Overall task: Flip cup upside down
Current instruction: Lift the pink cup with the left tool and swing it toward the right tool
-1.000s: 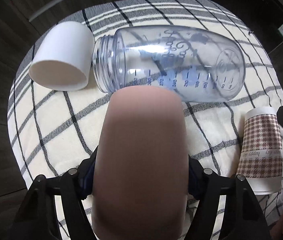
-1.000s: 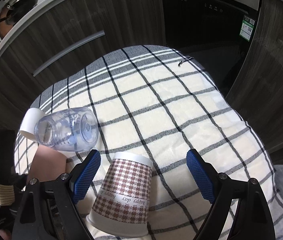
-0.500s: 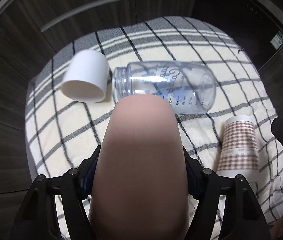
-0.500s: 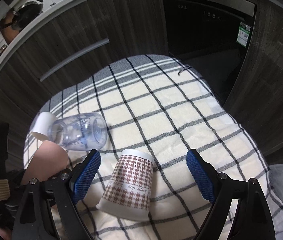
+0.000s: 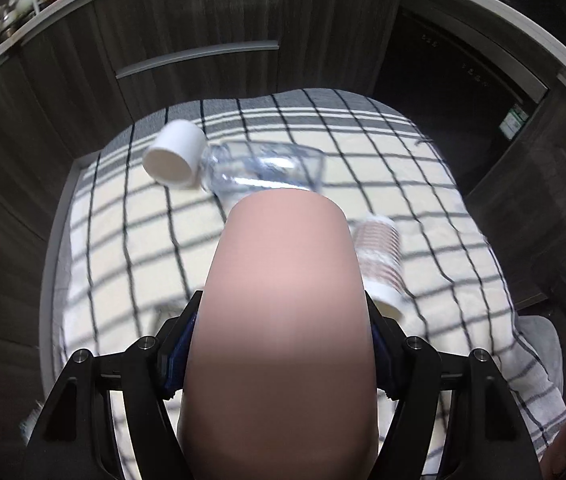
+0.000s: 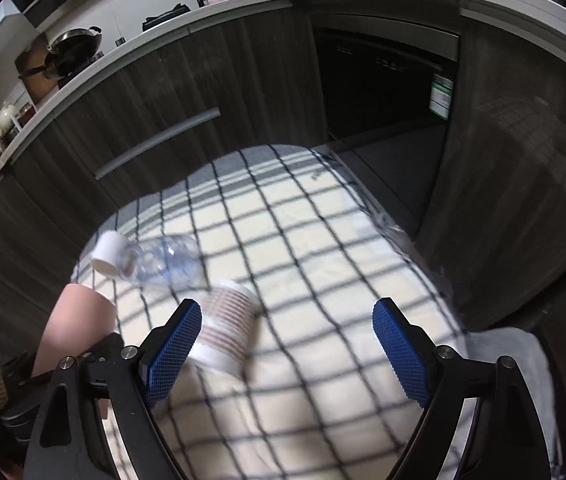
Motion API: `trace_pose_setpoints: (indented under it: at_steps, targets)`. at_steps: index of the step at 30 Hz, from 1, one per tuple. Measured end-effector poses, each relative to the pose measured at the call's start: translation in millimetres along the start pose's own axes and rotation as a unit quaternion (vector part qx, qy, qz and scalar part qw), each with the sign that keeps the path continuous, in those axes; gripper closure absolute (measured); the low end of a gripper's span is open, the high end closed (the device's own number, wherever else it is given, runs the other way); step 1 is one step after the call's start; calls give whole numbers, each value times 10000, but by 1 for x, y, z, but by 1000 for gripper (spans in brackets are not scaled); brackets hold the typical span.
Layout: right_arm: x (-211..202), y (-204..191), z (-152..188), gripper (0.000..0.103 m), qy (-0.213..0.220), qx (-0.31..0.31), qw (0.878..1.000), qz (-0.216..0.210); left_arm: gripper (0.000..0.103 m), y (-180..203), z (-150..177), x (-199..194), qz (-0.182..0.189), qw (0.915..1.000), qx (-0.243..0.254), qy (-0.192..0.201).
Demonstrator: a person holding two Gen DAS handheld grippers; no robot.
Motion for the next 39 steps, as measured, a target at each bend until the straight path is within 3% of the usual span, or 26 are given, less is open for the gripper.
trace_pose_setpoints:
  at_steps: [11, 21, 28, 31, 39]
  targets:
    - [-9, 56, 64, 16, -578, -387, 9972, 286, 32, 46, 65, 5, 210, 9985, -457, 219]
    - [-8, 64, 83, 16, -666, -514, 9960, 292, 32, 55, 111, 39, 40, 9992, -396, -96]
    - [-10, 67, 85, 16, -671, -485, 9961, 297, 31, 63, 118, 41, -42, 9998, -161, -120]
    - [-12, 66, 85, 16, -657, -509, 9961, 301, 16, 63, 118, 36, -55, 9999, -124, -84]
    - [-26, 47, 81, 16, -603, -749, 9951, 216, 14, 44, 108, 4, -172, 9991, -337, 167]
Point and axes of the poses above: each gripper's, at about its wrist camera, not at the fingertips, and x roughly the way its jaws point, y to its right, z to its underside, the point moved 7 cm from there along x, roughly the way its jaws point, and after that the axes turned 13 degrees about -z, right-handed, at the moved point
